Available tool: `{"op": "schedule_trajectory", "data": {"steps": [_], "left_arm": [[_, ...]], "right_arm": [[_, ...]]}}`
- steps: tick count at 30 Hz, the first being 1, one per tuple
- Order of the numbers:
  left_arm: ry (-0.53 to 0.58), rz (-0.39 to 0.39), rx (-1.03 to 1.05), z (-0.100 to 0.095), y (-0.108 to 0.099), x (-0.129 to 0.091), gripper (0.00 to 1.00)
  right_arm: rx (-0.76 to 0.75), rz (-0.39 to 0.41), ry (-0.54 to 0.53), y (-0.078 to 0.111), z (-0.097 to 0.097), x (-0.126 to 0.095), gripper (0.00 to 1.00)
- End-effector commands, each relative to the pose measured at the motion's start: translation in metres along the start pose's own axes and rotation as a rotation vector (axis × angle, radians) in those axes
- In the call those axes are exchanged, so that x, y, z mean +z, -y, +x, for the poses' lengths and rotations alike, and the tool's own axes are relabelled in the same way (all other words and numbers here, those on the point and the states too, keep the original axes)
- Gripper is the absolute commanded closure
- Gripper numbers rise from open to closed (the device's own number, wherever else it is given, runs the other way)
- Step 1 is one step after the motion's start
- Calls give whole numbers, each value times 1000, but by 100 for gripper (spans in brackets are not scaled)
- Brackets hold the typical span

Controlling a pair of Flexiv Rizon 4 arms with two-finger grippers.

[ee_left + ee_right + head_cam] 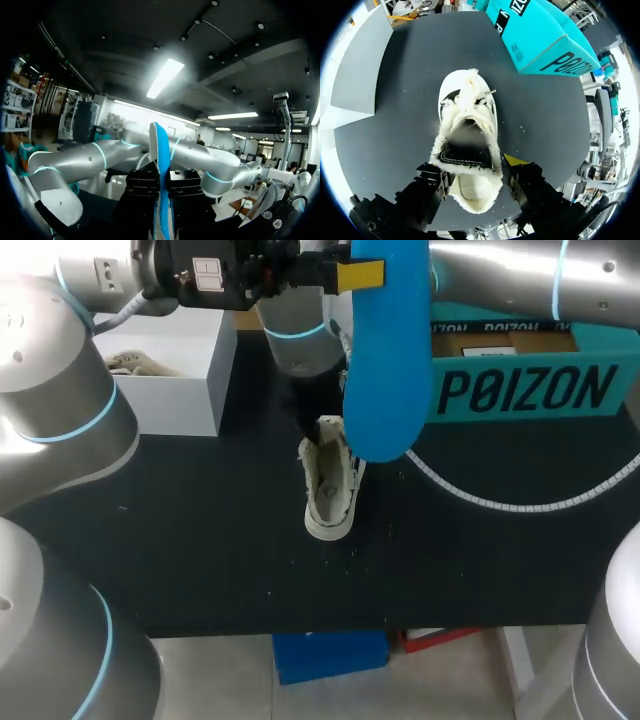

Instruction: Take the shoe out of the shoebox, open the shoe tongue, remove and reinsert the insole, then place the shoe into the shoebox

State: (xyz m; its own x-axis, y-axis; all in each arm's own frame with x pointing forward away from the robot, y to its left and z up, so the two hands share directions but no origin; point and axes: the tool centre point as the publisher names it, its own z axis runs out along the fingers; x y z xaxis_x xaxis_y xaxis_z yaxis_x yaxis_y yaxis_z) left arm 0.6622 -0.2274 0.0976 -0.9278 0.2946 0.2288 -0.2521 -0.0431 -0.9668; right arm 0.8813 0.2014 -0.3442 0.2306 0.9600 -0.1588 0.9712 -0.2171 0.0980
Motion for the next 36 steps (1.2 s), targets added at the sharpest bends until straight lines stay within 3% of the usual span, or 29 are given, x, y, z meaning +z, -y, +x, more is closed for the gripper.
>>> {"op": "schedule_trajectory", "data": {"steps": [1,5,7,8,9,24,27,36], "left_arm": [[3,0,0,0,-1,2,100],[3,0,0,0,-1,2,100],[3,0,0,0,-1,2,100],[3,0,0,0,-1,2,100],[3,0,0,0,-1,2,100],[3,0,0,0,-1,2,100],[3,0,0,0,-1,2,100],[3,0,0,0,-1,2,100]], "right_arm": [[5,-73,-447,8,-42,-48,0],[-23,-96,-670,6,-45,-74,0],[-77,-104,-826,4,-45,-86,0],[-174,-117,-929,3,-43,-99,0],[-244,-148,-947,2,-42,-108,0],[-244,-148,-947,2,-42,-108,0],[-154,-111,-1043,2,-49,-111,0],[-105,-91,-1136,1,-54,-123,0]]}}
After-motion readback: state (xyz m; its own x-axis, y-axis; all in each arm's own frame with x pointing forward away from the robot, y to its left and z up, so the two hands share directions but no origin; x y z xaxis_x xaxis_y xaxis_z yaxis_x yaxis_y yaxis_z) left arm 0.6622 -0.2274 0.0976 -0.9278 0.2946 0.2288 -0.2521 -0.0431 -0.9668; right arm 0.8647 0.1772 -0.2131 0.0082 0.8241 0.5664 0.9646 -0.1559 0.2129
